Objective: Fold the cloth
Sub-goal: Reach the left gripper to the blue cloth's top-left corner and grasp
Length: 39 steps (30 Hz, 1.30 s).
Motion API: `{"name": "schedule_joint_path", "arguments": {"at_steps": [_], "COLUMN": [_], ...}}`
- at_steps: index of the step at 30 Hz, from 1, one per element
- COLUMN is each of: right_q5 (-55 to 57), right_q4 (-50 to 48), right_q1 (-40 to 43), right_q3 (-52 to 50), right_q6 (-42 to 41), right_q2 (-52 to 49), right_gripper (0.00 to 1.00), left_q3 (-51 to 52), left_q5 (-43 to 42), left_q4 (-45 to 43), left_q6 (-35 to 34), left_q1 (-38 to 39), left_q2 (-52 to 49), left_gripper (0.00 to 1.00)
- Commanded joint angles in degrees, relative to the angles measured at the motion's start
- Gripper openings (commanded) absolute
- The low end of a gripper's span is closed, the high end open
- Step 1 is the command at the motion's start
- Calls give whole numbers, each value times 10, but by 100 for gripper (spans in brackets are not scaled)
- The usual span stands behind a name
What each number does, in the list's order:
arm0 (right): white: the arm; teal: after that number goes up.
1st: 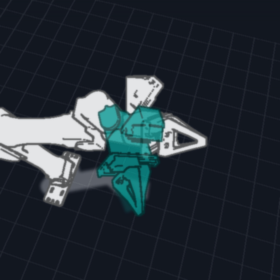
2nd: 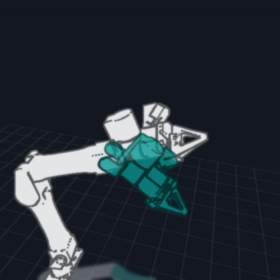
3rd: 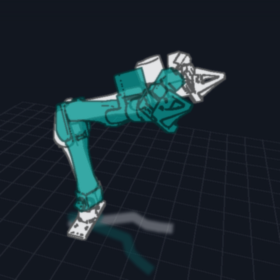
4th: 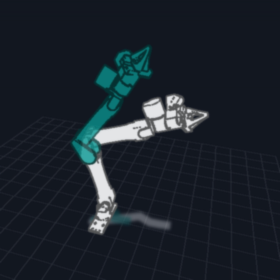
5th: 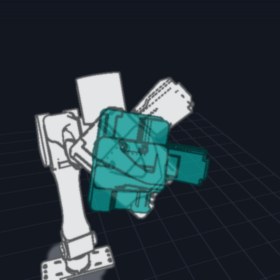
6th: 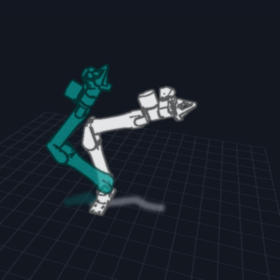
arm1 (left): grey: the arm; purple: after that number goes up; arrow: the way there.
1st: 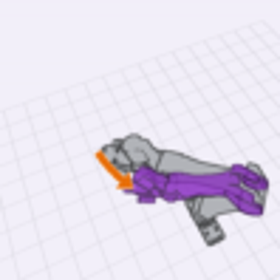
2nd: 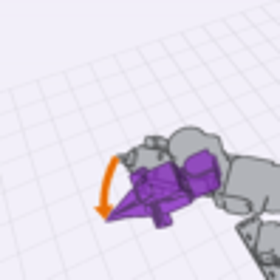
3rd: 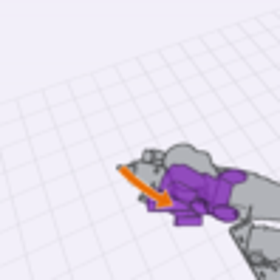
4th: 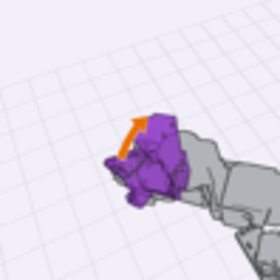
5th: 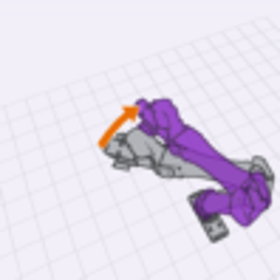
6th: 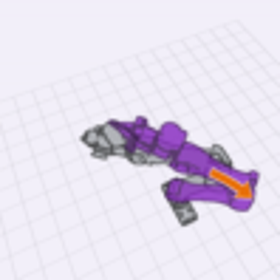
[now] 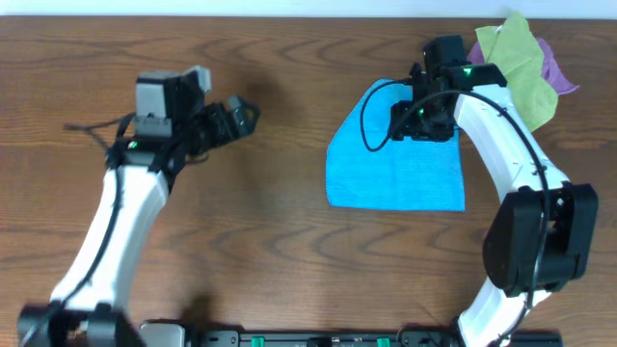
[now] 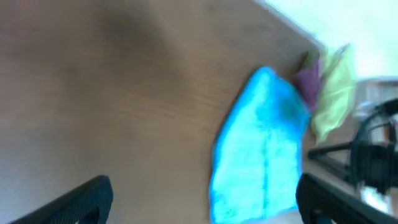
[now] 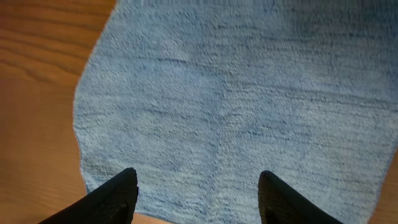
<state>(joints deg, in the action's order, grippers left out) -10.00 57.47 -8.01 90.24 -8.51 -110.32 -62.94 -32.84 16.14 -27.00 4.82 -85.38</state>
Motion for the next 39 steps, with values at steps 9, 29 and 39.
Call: {"name": "schedule_joint_path", "arguments": {"at_steps": [9,29,39], "right_q5": [-15,-25,-28], "right_q4": [-4,13,15], "right_q1": [-2,-2,-2], "right_q3": [9,9,9], "right_q6": [-16,-17,-22], "right_q2": [9,9,9], "right_gripper": [62,60,59], "left_q3": [-28,-197,-197], "left_q5": [-121,-120,-113], "left_q4": [-264,-210,-196], "left_q6": [-248,-187,-164], "left_q1": [42,173,209], "left_q2": [-196,-406,-411], "left_gripper": [96,100,99]}}
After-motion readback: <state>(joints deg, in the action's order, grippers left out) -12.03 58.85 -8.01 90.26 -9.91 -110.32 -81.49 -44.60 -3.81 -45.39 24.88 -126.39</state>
